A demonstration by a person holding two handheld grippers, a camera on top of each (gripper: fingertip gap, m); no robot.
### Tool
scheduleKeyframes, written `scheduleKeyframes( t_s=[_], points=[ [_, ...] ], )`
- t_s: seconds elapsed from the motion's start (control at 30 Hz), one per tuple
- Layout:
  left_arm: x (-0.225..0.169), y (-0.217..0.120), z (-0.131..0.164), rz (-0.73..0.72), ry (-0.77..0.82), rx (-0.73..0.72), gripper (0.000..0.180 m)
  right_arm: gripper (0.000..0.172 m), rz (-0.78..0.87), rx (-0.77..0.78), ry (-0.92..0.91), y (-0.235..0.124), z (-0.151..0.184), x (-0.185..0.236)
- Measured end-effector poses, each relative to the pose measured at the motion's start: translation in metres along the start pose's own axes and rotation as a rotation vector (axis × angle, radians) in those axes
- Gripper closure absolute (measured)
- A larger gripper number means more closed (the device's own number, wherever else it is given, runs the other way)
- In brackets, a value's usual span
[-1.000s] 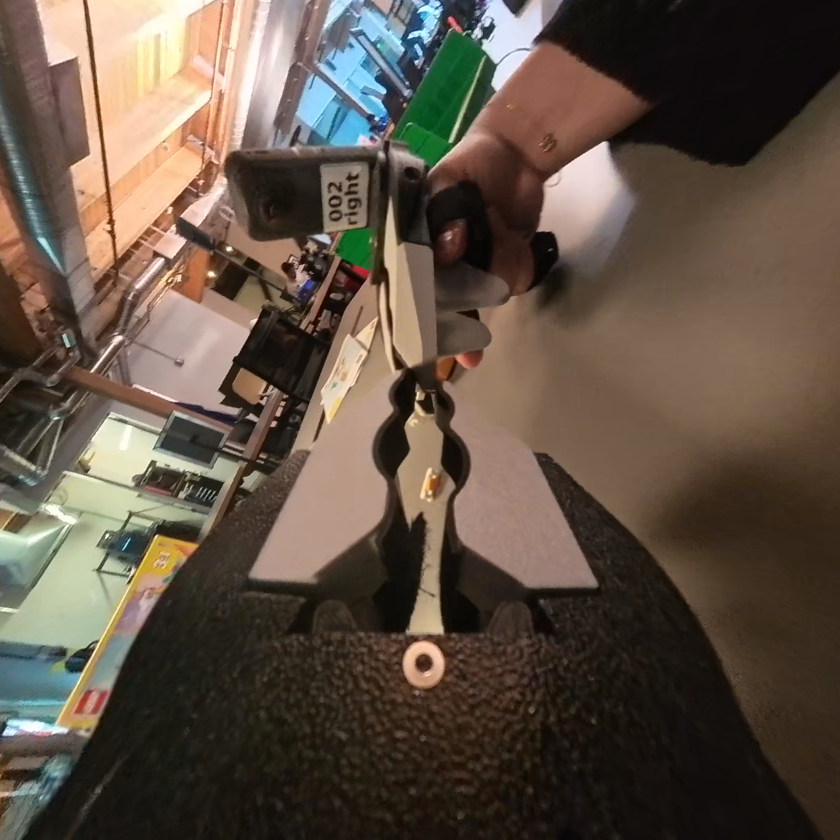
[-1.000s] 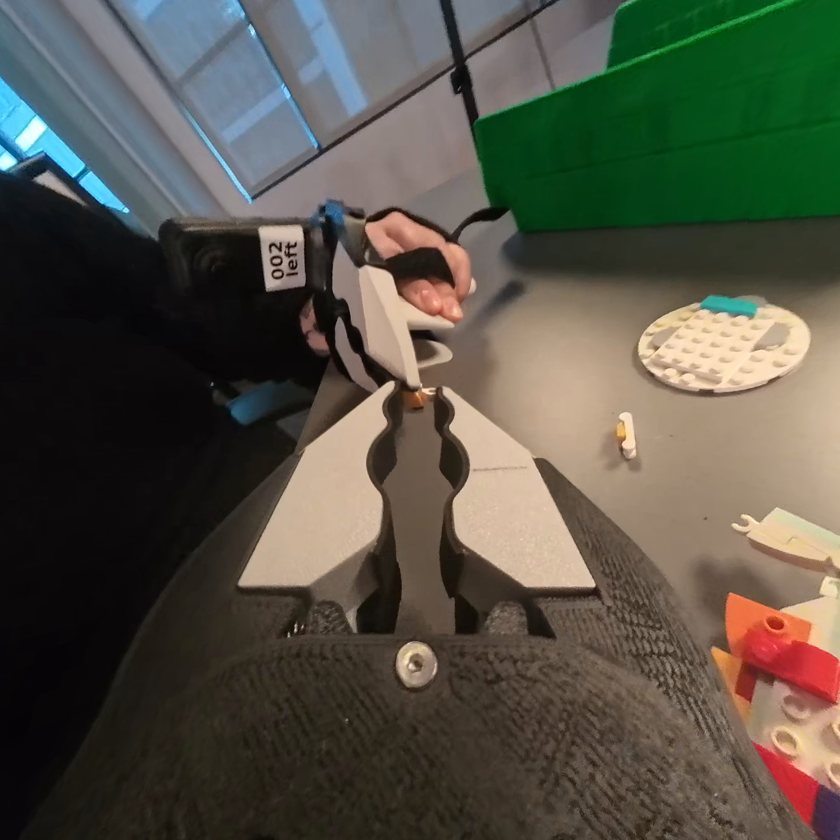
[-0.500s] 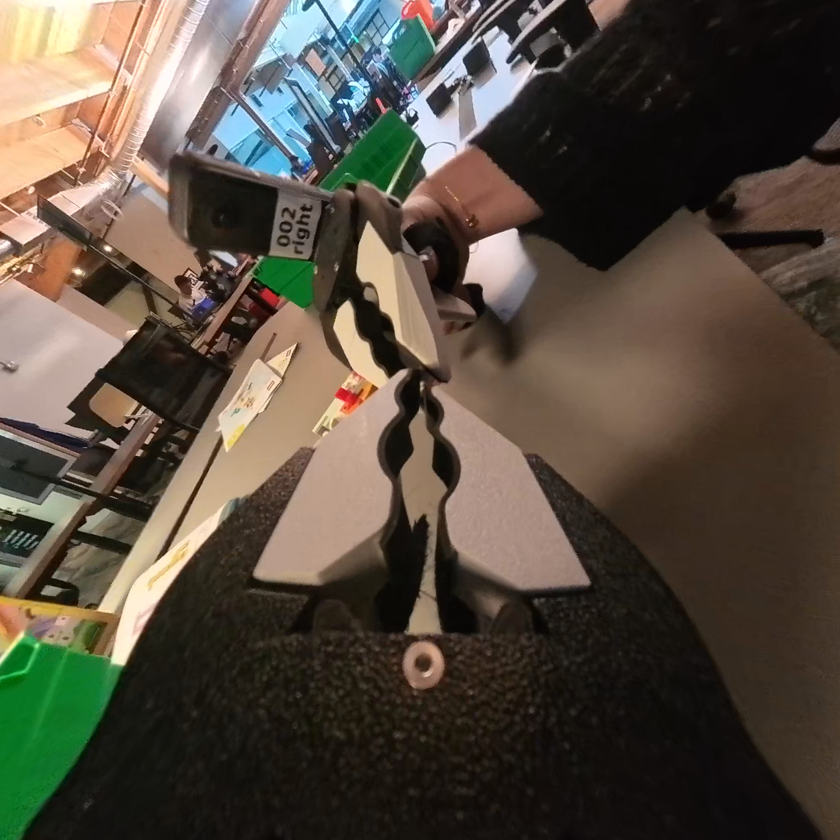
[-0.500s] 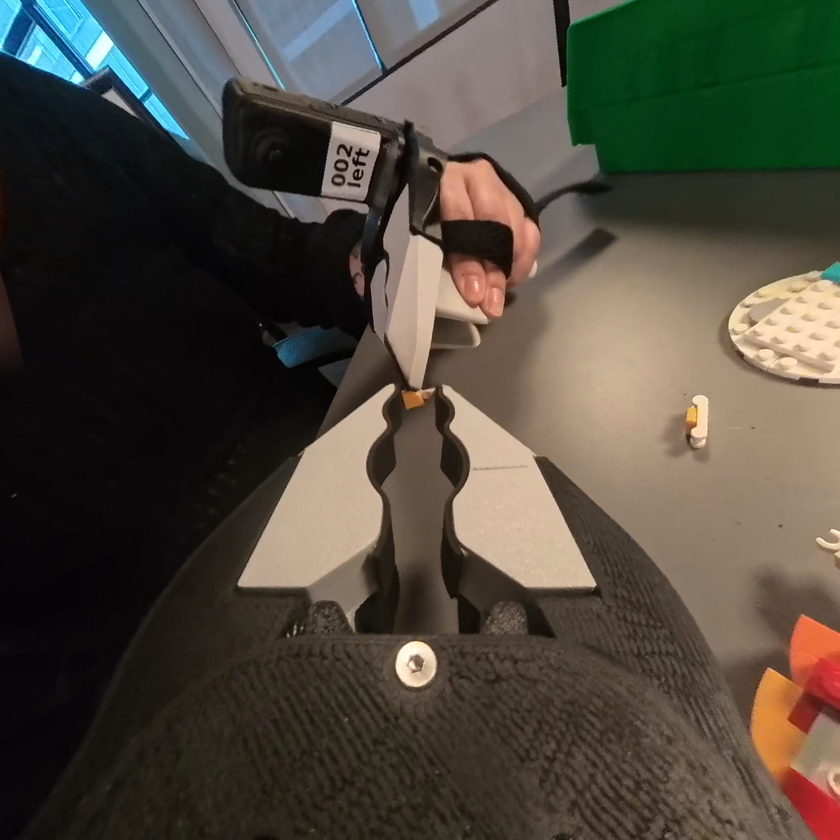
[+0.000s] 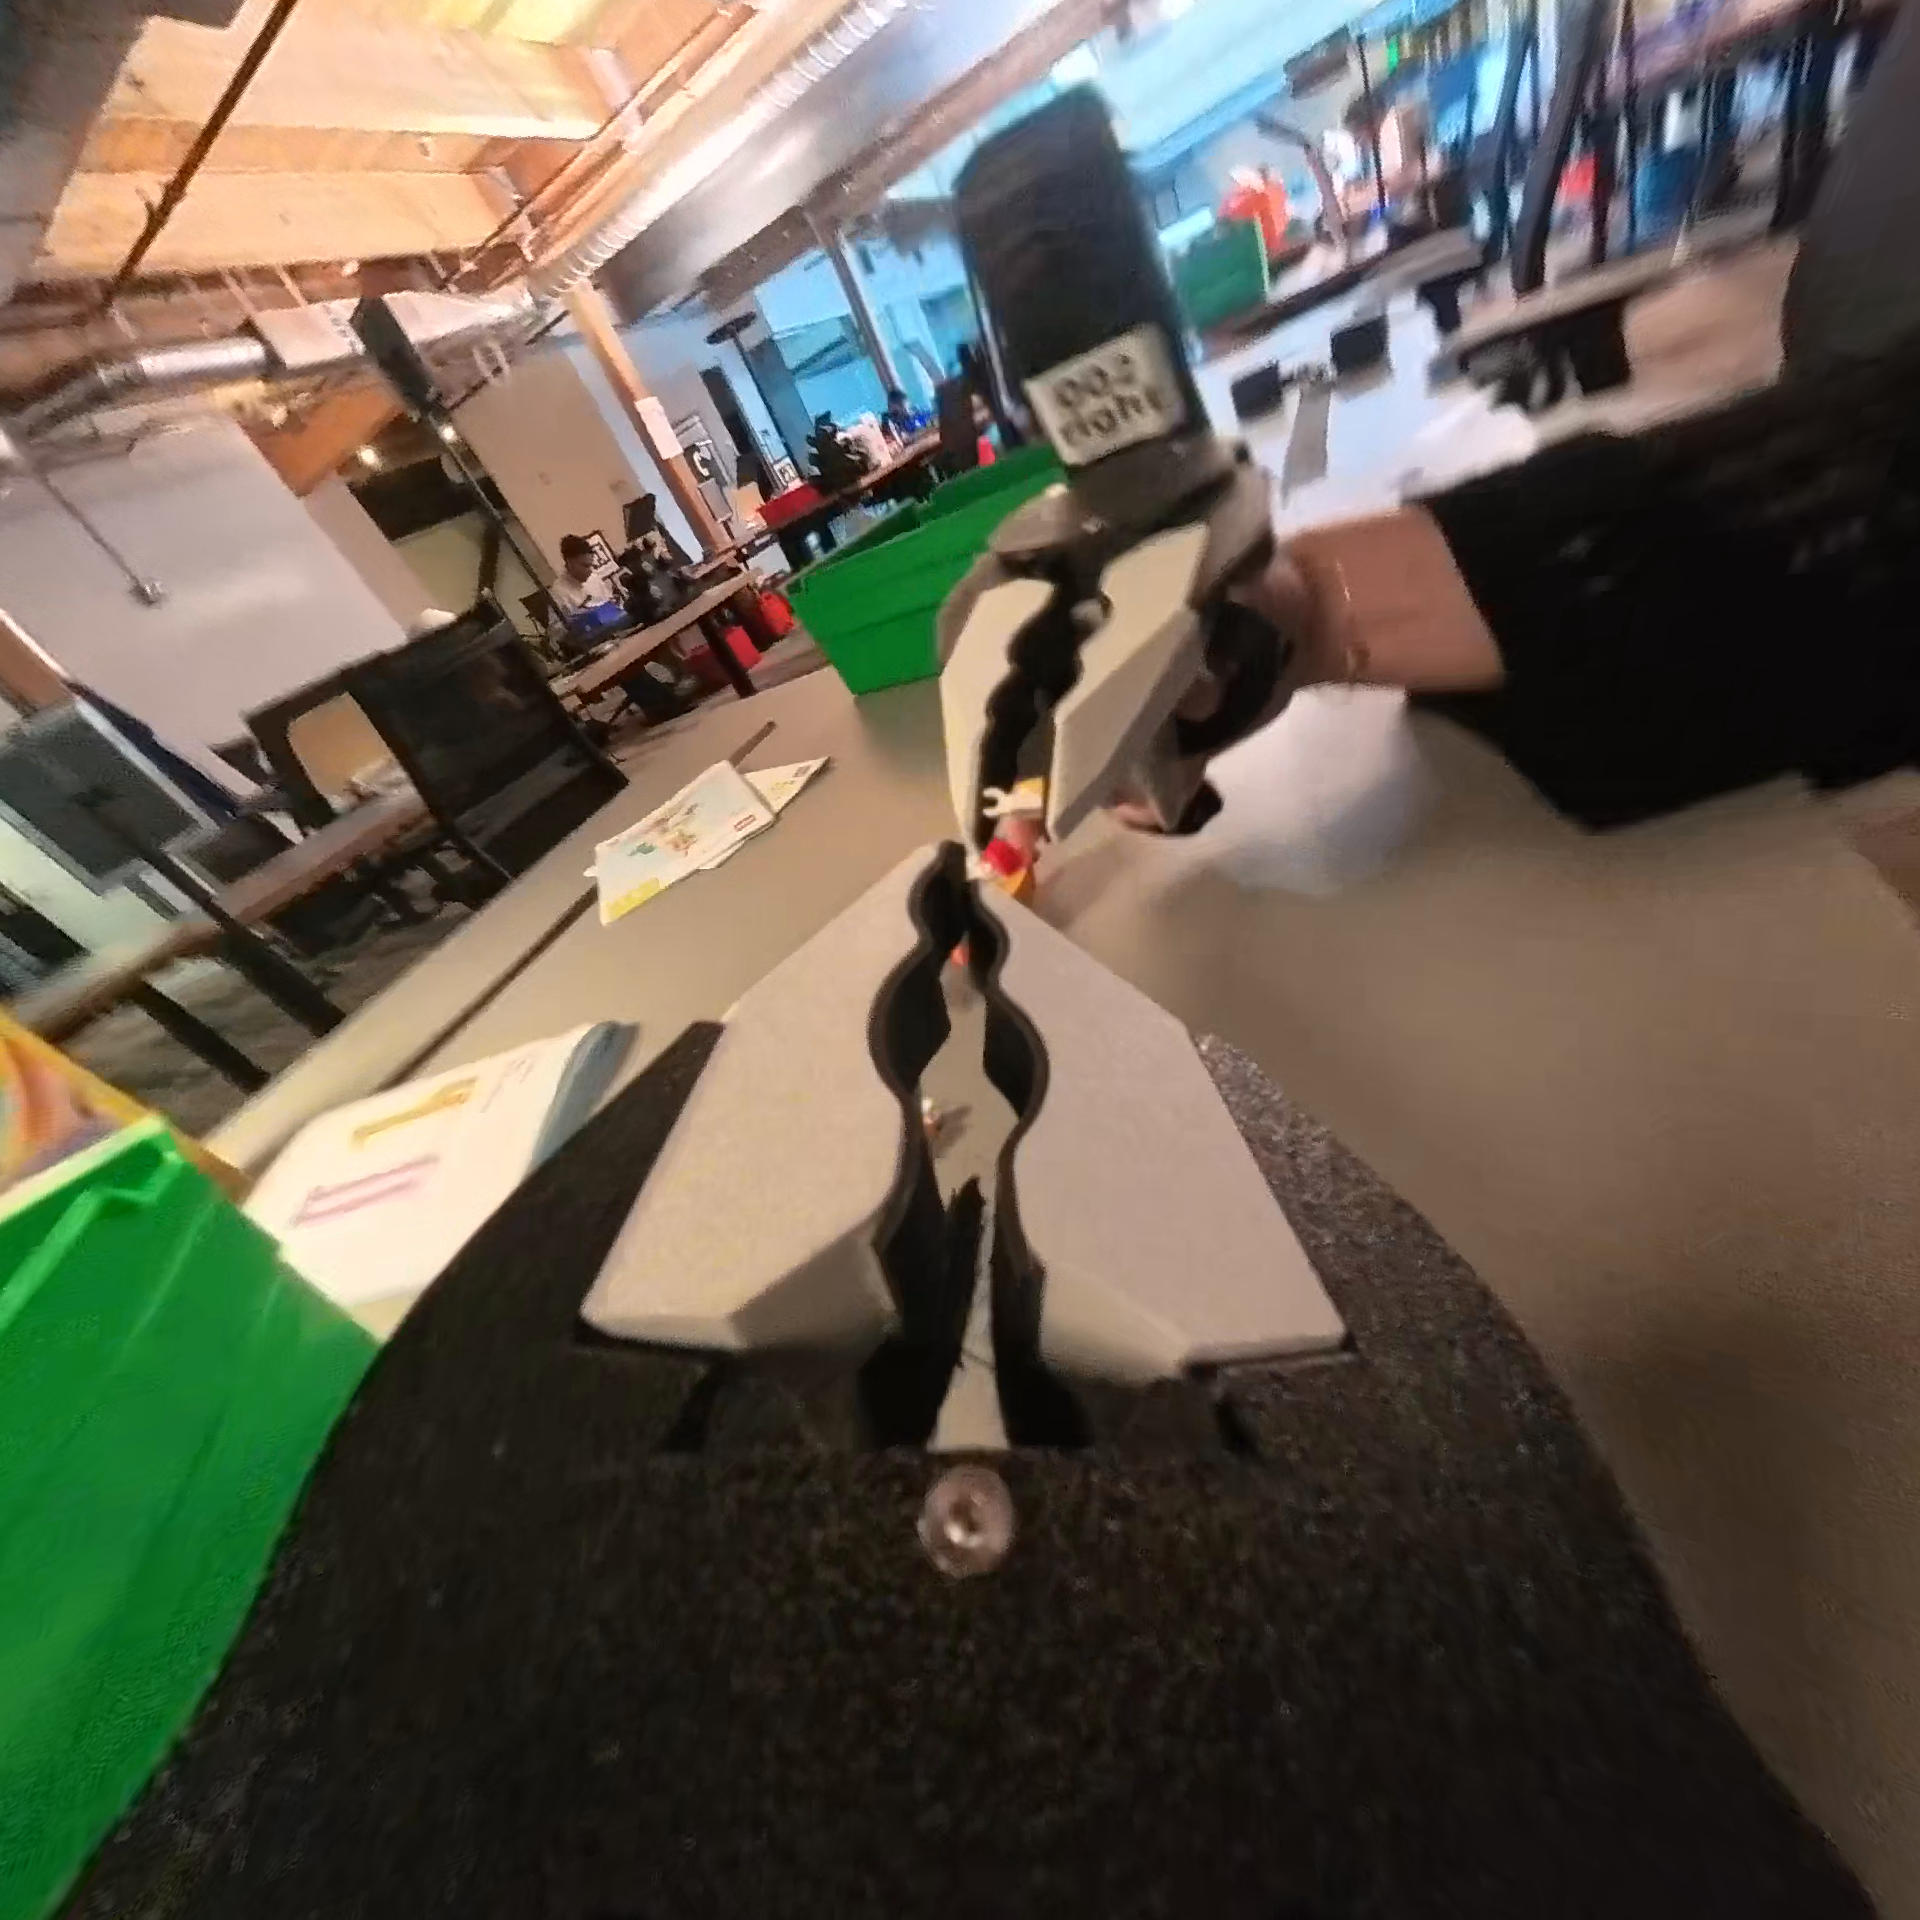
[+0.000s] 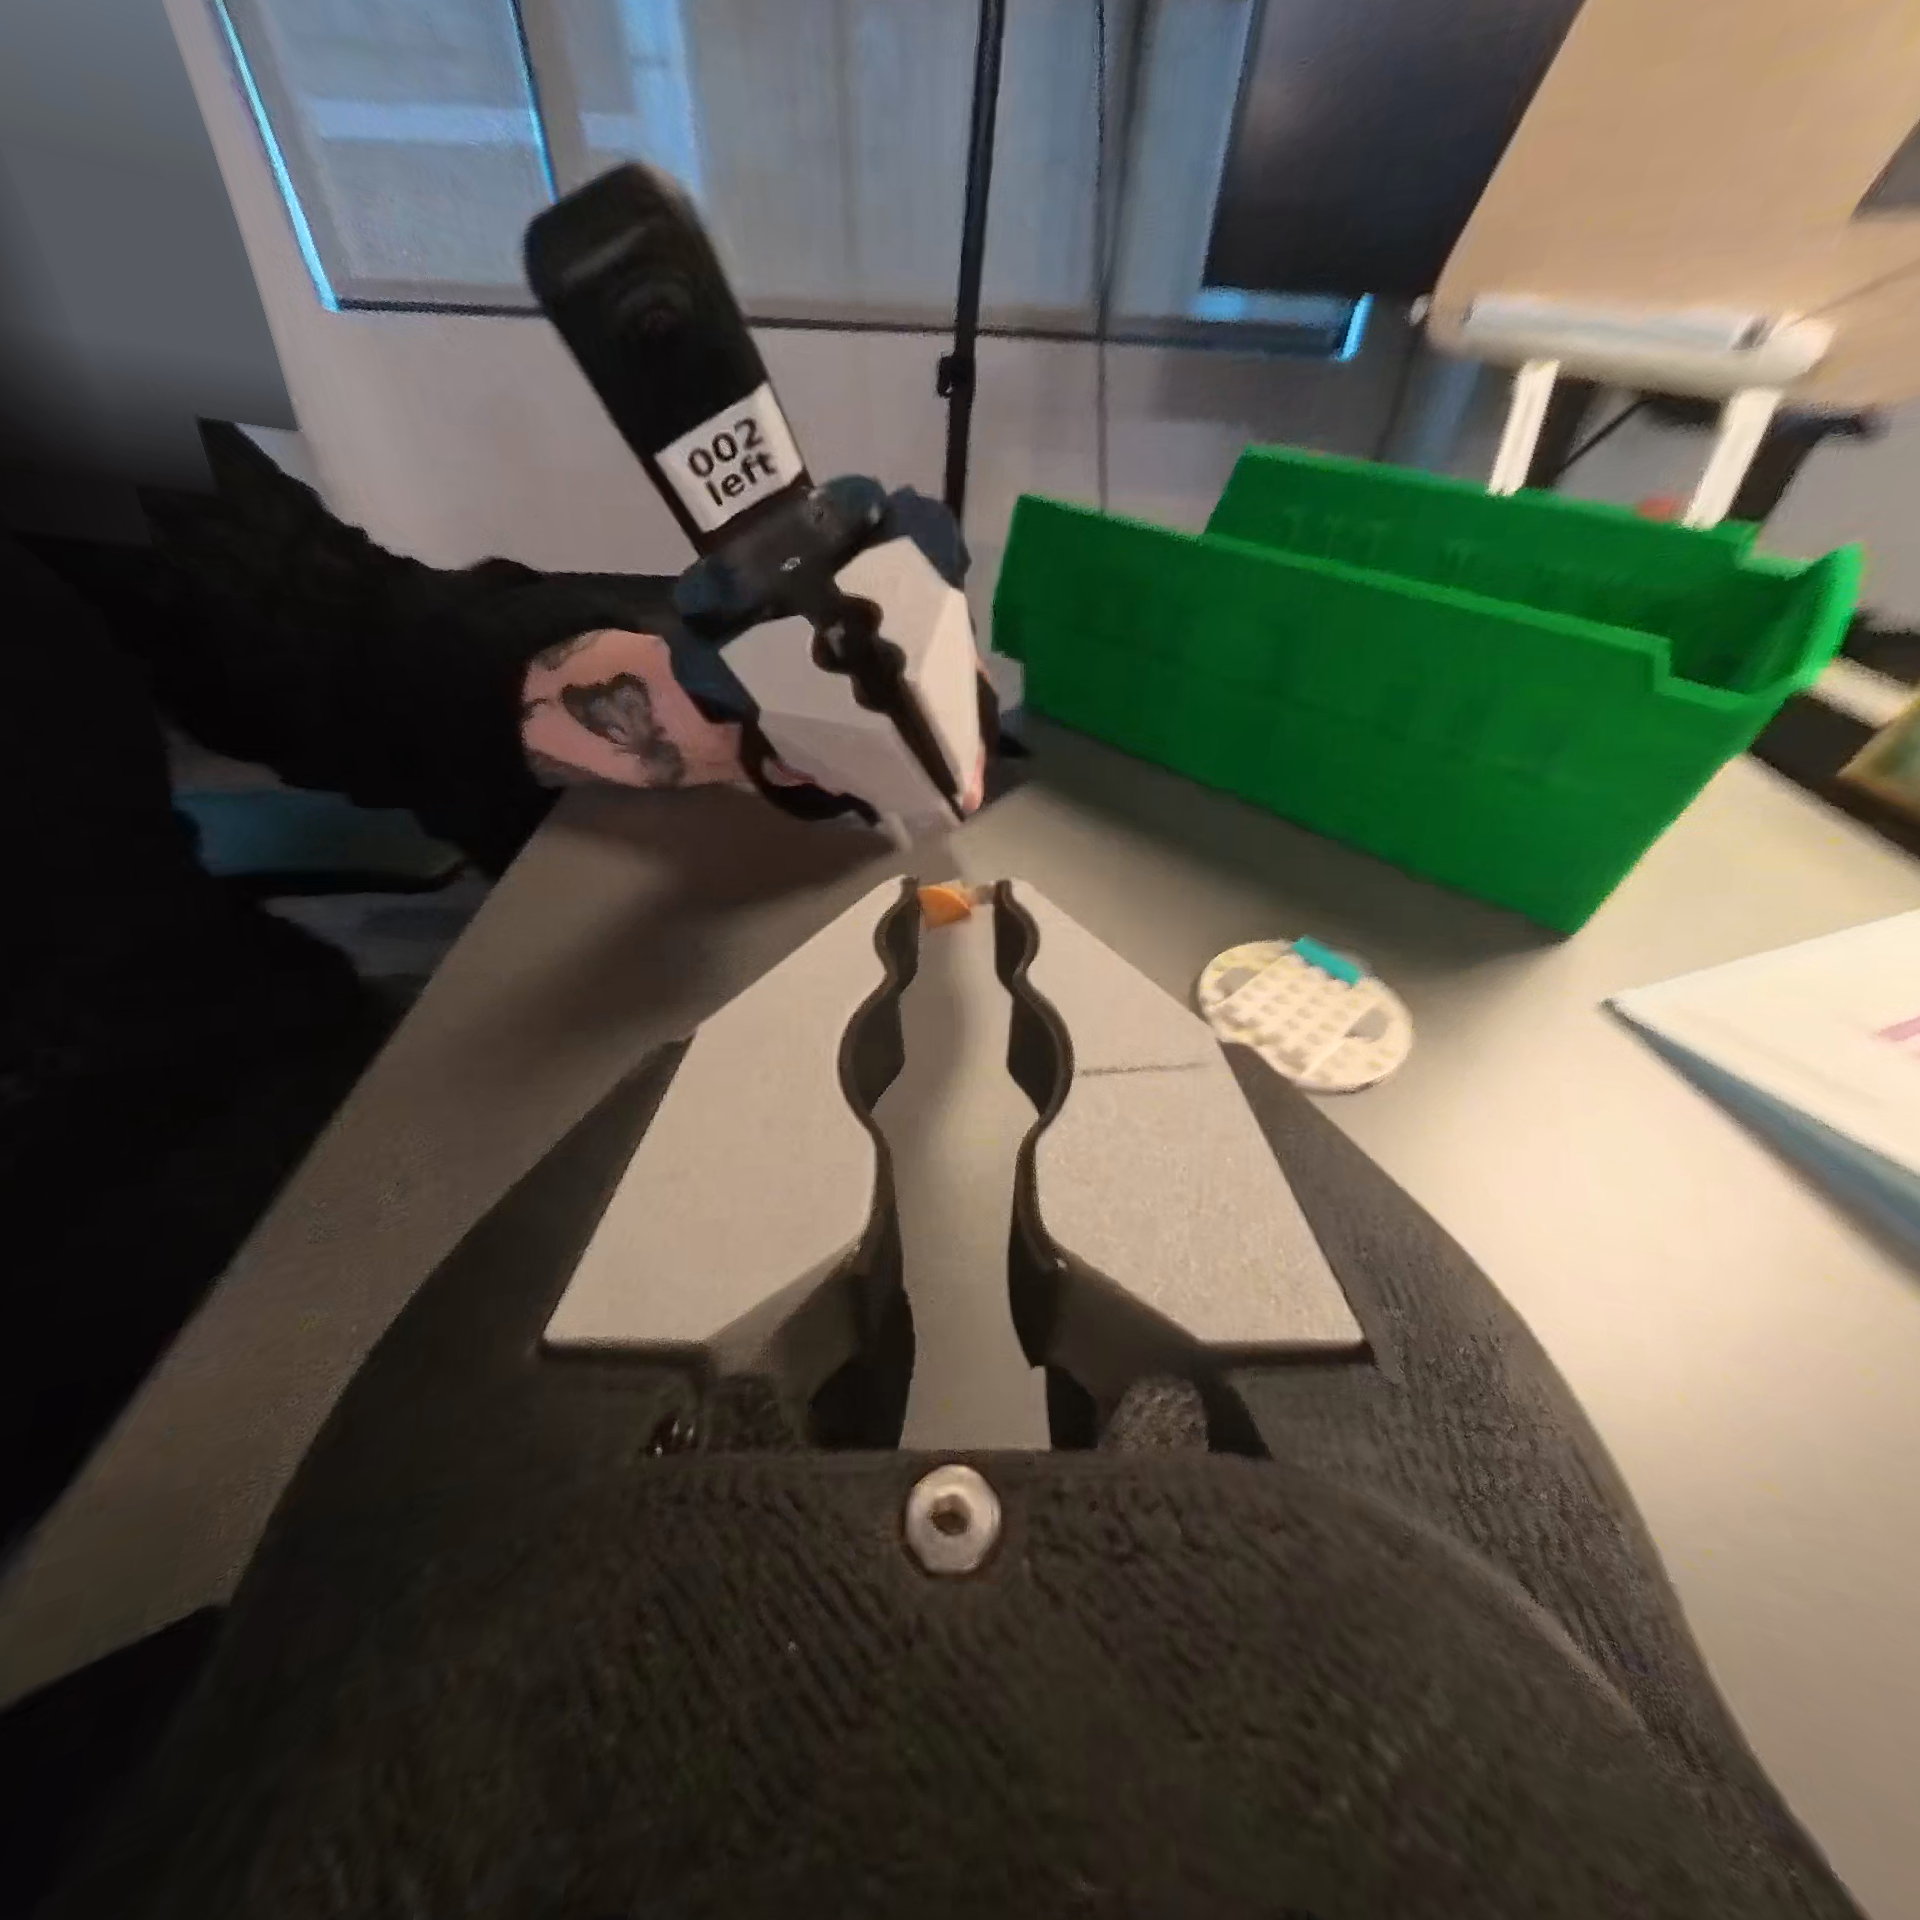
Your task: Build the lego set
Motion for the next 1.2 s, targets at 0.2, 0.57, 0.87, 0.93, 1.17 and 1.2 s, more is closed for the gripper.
scheduleKeyframes(
  t_s=[0.2, 0.57, 0.87, 0.93, 1.17, 1.2],
  points=[
    [0.017, 0.001, 0.004, 0.067, -0.459, -0.072, 0.171, 0.159, 0.283, 0.139, -0.466, 0.016, 0.005, -0.001],
    [0.016, 0.003, 0.014, 0.347, -0.919, -0.043, 0.167, 0.159, 0.309, 0.058, -0.723, 0.038, -0.004, 0.025],
    [0.019, 0.003, 0.013, 0.253, -0.765, -0.031, 0.177, 0.159, 0.393, 0.084, -0.701, 0.042, -0.007, 0.024],
    [0.022, 0.003, 0.012, 0.198, -0.726, -0.049, 0.177, 0.157, 0.437, 0.090, -0.642, 0.045, -0.010, 0.022],
    [0.031, 0.000, 0.013, 0.132, -0.754, -0.104, 0.178, 0.155, 0.561, 0.147, -0.607, 0.049, -0.012, 0.016],
    [0.031, 0.000, 0.013, 0.147, -0.770, -0.109, 0.178, 0.155, 0.562, 0.147, -0.591, 0.048, -0.012, 0.015]
  ],
)
Point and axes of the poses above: each gripper's, where its closed fingertips meet, y out along the fingers, z out of its underside, x = y × z across the jaws, the point moved 7 cm from there along -y, back along the fingers, and after that the axes turned 2 degrees about -y, right-handed, at the moved point
